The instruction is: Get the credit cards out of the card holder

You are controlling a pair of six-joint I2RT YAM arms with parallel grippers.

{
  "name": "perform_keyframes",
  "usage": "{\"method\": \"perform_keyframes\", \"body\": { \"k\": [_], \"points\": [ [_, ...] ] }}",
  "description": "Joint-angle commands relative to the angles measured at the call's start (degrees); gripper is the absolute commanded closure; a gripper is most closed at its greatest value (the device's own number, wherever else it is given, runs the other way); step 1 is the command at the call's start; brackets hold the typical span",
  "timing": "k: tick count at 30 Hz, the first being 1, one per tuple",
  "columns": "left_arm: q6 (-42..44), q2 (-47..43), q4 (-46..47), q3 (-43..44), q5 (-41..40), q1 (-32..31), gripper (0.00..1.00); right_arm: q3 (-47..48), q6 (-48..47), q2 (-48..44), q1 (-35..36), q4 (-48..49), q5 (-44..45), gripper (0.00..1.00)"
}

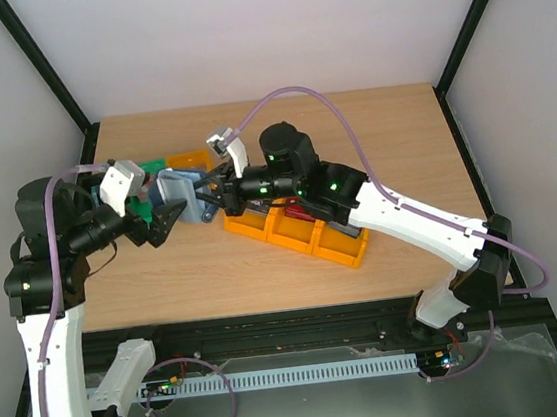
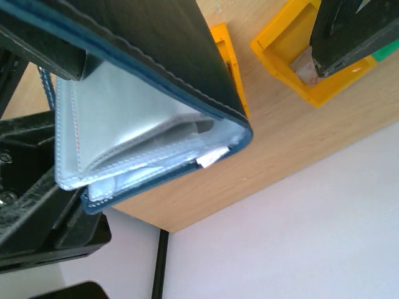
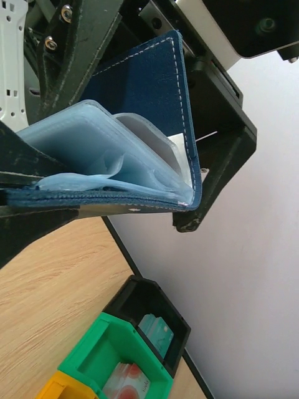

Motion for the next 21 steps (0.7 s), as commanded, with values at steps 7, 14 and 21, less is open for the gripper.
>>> {"method": "perform_keyframes", "body": {
  "k": [7,14,21],
  "points": [
    [-2.2,-0.4,3.4,-3.4,-5.1,0.2,0.03,2.7,-1.0,0.0,1.2,0.7,-2.9,0.98],
    [-0.5,-0.7,1.5,-2.8,-0.1,0.3,0.27,4.1,-5.3,-0.9,1.5,0.1,-12.3,0.98],
    [1.6,-1.3,-1.4,-2.5,9.7,0.9,0.9,3.7,-7.0,-1.6,0.0,0.3,-15.7,0.99]
  ]
}}
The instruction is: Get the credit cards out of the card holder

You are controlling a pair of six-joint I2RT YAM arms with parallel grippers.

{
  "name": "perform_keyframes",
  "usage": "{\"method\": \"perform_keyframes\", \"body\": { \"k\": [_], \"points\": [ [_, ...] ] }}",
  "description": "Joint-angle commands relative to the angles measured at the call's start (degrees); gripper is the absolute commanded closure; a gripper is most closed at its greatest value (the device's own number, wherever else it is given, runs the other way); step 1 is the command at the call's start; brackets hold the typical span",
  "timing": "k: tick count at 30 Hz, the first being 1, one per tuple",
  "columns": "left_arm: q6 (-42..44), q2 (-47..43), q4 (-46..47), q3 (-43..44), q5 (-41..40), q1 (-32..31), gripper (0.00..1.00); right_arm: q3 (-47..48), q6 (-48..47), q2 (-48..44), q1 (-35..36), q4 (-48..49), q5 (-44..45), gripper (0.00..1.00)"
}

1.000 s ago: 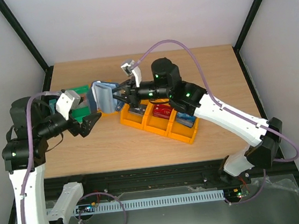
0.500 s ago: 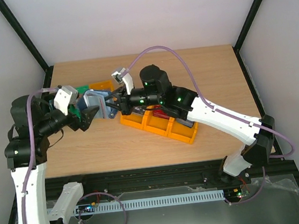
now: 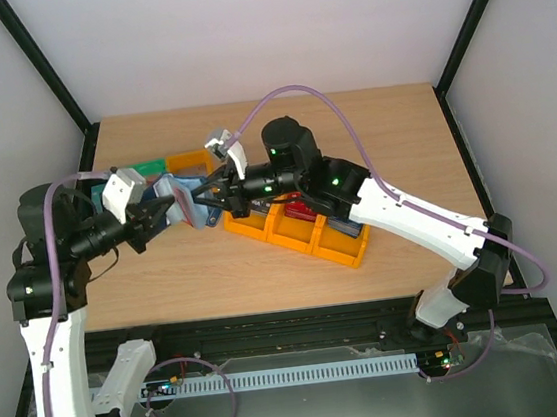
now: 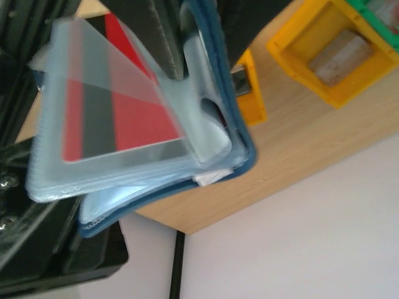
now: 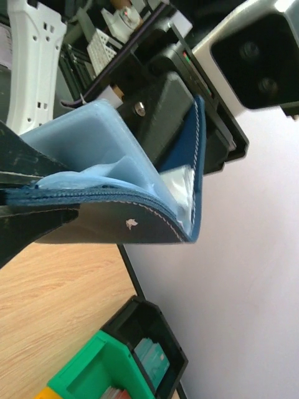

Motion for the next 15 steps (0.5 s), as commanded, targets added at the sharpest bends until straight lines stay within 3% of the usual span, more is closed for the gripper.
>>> {"method": "perform_keyframes", "body": {
  "k": [1,4,5,9,15],
  "points": [
    [0.9,0.0,-1.0,0.2,5.4,0.7,0.96,2.5,-1.6,-2.2,-0.2,2.2,-7.9,0.98],
    [1.7,-0.6,-2.2,0.5,3.6,1.0,0.98,-0.1,-0.3,-3.4,-3.0,3.7,-6.9,0.97],
    [1.6,-0.8,-2.3,0.4,3.0,1.2,0.98,-1.1,0.3,-4.0,-4.3,4.2,-6.4,0.9],
    [-1.9,-1.8,0.7,-1.9,-2.1,1.7,0.98,-3.5,-3.6,-6.3,-5.5,2.5,-3.8,0.47],
    [-2.6,-2.1,1.1,-3.1,-3.9,1.8,0.98,-8.0,-2.3,-6.9,-4.6,6.9,-1.1,0.03]
  ]
}}
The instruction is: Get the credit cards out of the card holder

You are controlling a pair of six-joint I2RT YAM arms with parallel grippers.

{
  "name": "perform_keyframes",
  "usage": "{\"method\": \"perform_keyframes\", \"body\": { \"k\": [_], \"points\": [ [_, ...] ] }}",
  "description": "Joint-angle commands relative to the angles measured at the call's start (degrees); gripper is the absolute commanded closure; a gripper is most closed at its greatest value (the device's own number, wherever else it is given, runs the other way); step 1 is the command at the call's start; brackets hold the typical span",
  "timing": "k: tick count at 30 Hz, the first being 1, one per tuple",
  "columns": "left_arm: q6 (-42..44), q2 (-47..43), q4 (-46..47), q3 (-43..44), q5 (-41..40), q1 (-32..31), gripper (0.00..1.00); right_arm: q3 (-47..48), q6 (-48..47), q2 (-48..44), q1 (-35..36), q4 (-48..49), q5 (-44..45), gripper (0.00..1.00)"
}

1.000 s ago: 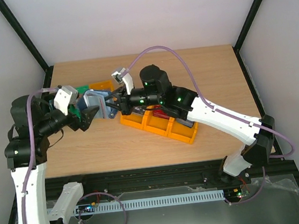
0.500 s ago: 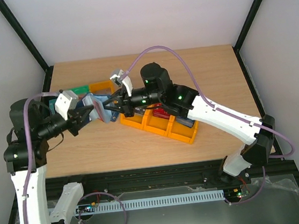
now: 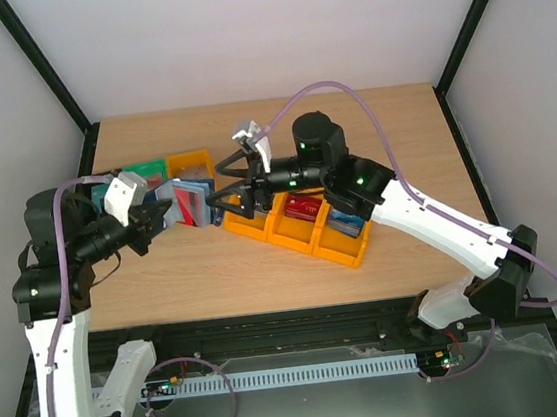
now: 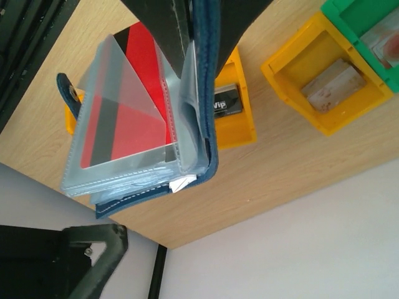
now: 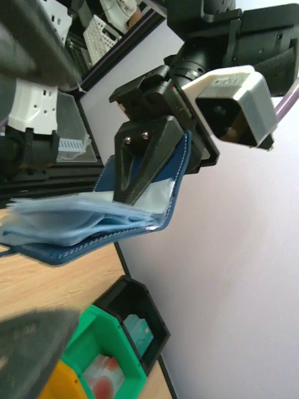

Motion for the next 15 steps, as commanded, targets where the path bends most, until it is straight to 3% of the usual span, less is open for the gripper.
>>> {"method": "perform_keyframes", "body": {
  "k": [1,8,11,13,14,15],
  "points": [
    [-1.2,-0.4,1.4,-0.3,0.2,0.4,0.98,-2.1,1.4,0.1,1.3,5.2,4.1,0.01],
    [-1.4,-0.5,1.1,-0.1,3.2,0.9,0.98,-0.2,0.3,4.8,5.6,6.4,2.5,0.01],
    [-1.3,-0.5,0.6,0.0,5.4,1.1,0.98,-0.9,0.8,4.9,5.6,7.5,2.5,0.25],
    [-1.2,-0.7,0.2,0.2,6.8,1.2,0.98,-1.4,1.5,4.5,5.6,8.2,3.3,0.54],
    [-1.1,-0.8,0.1,0.2,7.3,1.3,0.98,-1.6,1.7,4.3,5.6,8.3,3.7,0.64],
    [-1.1,-0.8,0.1,0.1,7.6,1.3,0.98,-1.7,1.4,4.0,5.6,8.0,3.8,0.66]
  ]
}}
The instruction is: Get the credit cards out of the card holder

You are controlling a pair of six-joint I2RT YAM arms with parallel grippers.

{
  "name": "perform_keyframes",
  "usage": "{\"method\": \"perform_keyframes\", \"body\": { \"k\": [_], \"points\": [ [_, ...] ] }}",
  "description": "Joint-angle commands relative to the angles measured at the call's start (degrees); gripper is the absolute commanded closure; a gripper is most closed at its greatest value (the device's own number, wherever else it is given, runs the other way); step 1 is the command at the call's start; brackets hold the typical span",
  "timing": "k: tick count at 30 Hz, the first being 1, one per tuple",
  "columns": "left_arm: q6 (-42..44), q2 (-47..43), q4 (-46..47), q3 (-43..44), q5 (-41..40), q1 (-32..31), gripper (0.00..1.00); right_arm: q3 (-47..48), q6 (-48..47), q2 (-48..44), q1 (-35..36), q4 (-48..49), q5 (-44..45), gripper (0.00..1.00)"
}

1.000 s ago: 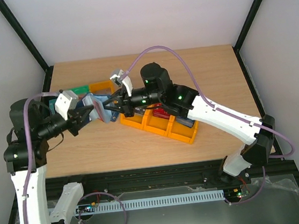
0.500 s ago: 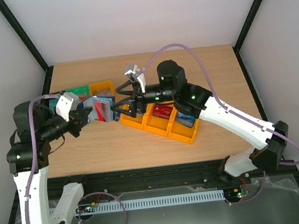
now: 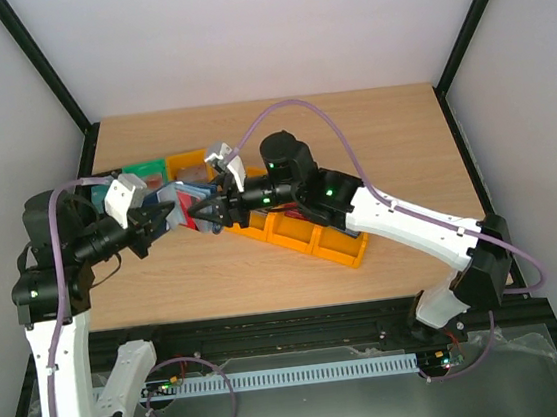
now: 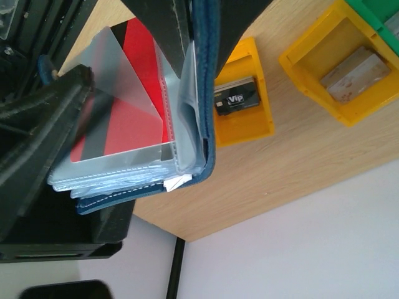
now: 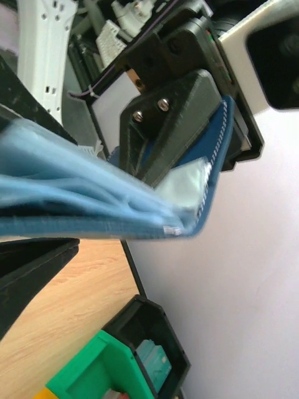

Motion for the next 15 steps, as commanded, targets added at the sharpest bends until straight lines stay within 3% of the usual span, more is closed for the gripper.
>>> {"method": "perform_keyframes", "body": {
  "k": [1,7,15],
  "points": [
    [-0.5,-0.6,0.3,0.5,4.3,0.5,0.98,-0.5,0.2,-1.8,-0.2,3.1,0.9,0.66],
    [-1.1,-0.5,0.5,0.6,4.5,0.6,0.98,-0.8,-1.9,-3.2,-0.7,0.6,-0.1,0.51],
    [-1.0,-1.0,0.3,0.7,5.7,0.9,0.98,-2.4,-1.8,-5.3,-3.5,-0.1,0.9,0.61]
  ]
}}
